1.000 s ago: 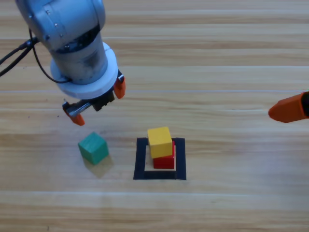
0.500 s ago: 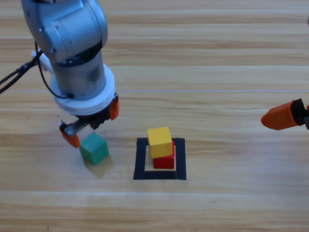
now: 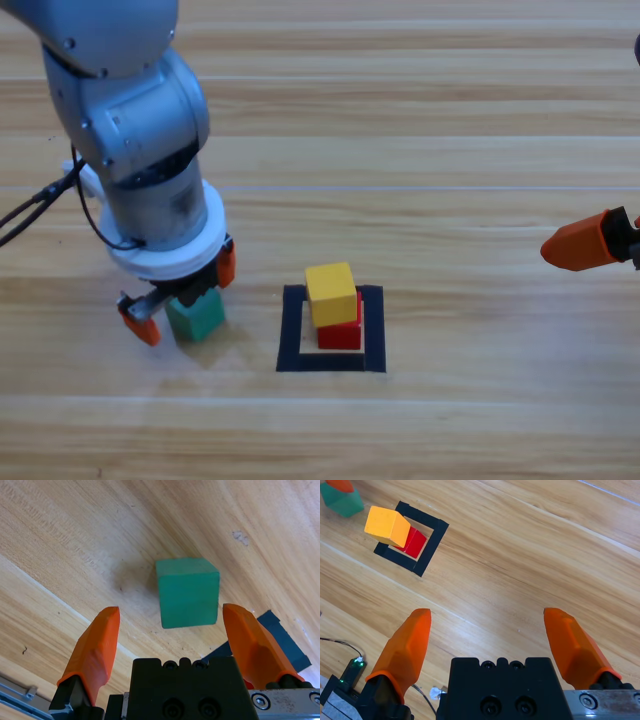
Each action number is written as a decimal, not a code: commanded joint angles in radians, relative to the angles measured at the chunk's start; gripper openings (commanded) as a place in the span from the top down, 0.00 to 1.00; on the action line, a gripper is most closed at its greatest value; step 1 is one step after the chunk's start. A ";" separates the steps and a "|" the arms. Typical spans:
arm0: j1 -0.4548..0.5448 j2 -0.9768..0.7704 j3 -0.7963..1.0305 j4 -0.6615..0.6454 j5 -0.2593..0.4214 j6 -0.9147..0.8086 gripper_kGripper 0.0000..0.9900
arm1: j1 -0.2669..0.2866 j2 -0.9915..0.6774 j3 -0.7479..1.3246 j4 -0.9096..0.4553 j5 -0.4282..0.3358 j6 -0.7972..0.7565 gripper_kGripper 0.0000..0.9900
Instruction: Stack the blocks in the rectangular block: red at the bottom, yellow in the middle, green on top
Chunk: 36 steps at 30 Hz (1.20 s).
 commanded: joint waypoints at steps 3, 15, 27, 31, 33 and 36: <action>0.028 0.064 0.023 -0.032 -0.005 0.006 0.11 | -0.025 0.080 0.029 -0.031 0.005 -0.009 0.00; 0.036 0.127 -0.012 -0.061 -0.002 0.070 0.12 | -0.025 0.079 0.035 -0.031 0.006 -0.003 0.00; 0.064 0.086 -0.015 -0.046 0.027 0.144 0.61 | -0.025 0.083 0.035 -0.031 0.006 -0.002 0.00; 0.065 0.083 -0.107 0.038 0.051 0.242 0.71 | -0.025 0.079 0.037 -0.031 0.006 -0.002 0.00; 0.065 0.081 -0.264 0.167 0.087 0.361 0.83 | -0.025 0.077 0.035 -0.029 0.006 -0.002 0.00; 0.065 0.040 -0.408 0.238 0.090 0.587 0.88 | -0.025 0.071 0.037 -0.029 0.006 -0.003 0.00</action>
